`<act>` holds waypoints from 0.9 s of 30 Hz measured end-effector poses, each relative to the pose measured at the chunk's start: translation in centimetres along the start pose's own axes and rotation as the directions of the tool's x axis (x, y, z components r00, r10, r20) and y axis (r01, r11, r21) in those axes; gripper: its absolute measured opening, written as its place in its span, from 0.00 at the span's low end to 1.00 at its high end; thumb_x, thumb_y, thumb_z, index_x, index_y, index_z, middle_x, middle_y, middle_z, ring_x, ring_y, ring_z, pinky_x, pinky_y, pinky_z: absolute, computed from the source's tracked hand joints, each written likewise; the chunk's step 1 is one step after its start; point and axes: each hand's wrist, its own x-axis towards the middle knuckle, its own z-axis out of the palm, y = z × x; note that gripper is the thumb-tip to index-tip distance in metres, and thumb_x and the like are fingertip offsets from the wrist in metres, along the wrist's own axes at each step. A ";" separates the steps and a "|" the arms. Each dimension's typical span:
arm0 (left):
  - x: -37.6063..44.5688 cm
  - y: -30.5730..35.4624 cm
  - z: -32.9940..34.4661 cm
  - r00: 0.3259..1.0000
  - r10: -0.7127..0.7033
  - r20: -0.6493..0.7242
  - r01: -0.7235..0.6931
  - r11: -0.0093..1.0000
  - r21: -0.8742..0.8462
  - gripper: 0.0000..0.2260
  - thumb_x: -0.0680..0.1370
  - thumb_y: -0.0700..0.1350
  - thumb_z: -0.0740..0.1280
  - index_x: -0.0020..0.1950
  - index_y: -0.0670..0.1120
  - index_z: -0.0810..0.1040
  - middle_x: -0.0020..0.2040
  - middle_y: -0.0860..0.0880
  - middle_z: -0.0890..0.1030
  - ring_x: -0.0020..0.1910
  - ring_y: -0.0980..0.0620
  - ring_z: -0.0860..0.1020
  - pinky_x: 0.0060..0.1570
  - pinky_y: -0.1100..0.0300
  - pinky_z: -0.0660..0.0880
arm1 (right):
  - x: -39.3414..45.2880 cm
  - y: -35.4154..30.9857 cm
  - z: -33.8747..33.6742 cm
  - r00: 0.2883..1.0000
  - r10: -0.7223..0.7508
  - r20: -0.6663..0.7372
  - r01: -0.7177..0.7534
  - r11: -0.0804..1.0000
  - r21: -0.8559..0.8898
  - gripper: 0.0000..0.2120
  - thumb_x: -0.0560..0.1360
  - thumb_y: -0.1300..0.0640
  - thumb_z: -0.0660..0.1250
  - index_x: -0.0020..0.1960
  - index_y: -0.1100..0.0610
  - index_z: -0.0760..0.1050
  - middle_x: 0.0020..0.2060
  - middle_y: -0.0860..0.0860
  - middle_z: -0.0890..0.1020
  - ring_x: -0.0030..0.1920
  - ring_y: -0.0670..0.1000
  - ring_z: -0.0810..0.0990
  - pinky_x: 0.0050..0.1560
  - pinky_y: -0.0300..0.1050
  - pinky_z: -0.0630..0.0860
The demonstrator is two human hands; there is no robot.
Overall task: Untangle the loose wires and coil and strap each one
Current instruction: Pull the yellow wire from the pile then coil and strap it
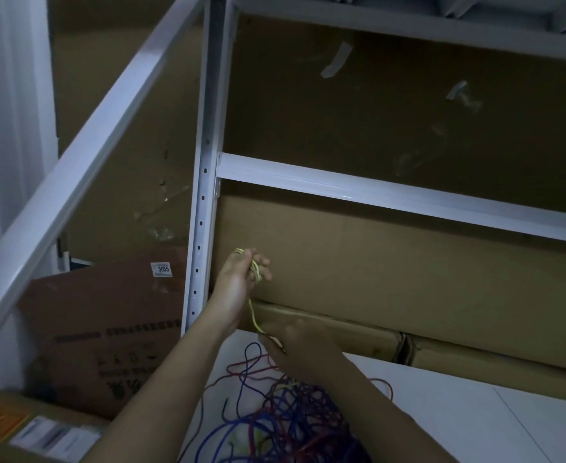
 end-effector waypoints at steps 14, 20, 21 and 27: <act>-1.1 1.4 -0.1 0.957 -0.078 0.280 -0.241 0.325 0.914 0.18 0.82 0.56 0.54 0.45 0.42 0.69 0.34 0.46 0.72 0.34 0.47 0.72 0.36 0.52 0.68 | 2.7 5.5 -2.3 0.892 0.450 0.038 -0.359 0.657 0.663 0.07 0.72 0.54 0.71 0.36 0.48 0.78 0.26 0.42 0.75 0.28 0.40 0.70 0.29 0.33 0.65; -1.9 3.3 -0.6 0.930 -0.221 0.295 -0.144 0.519 0.843 0.19 0.80 0.57 0.59 0.38 0.45 0.71 0.30 0.50 0.68 0.28 0.53 0.66 0.33 0.58 0.63 | 4.1 5.7 -0.5 0.906 0.412 -0.100 -0.253 0.714 0.653 0.11 0.73 0.54 0.72 0.33 0.49 0.75 0.29 0.44 0.73 0.32 0.43 0.70 0.32 0.38 0.65; -2.1 3.6 -0.8 0.926 -0.221 0.306 -0.126 0.583 0.802 0.18 0.81 0.55 0.59 0.36 0.46 0.71 0.29 0.51 0.68 0.28 0.54 0.66 0.33 0.59 0.64 | 3.8 5.6 -0.1 0.914 0.403 -0.056 -0.264 0.693 0.671 0.13 0.74 0.53 0.71 0.32 0.50 0.74 0.27 0.44 0.71 0.30 0.43 0.68 0.31 0.37 0.63; -2.5 4.3 -1.3 0.945 -0.154 0.287 -0.048 0.806 0.590 0.19 0.82 0.50 0.58 0.32 0.50 0.68 0.25 0.51 0.64 0.26 0.54 0.59 0.29 0.59 0.56 | 1.2 4.8 1.4 0.877 0.329 0.350 -0.467 0.411 0.783 0.13 0.76 0.51 0.68 0.34 0.55 0.81 0.20 0.45 0.72 0.21 0.43 0.66 0.25 0.34 0.64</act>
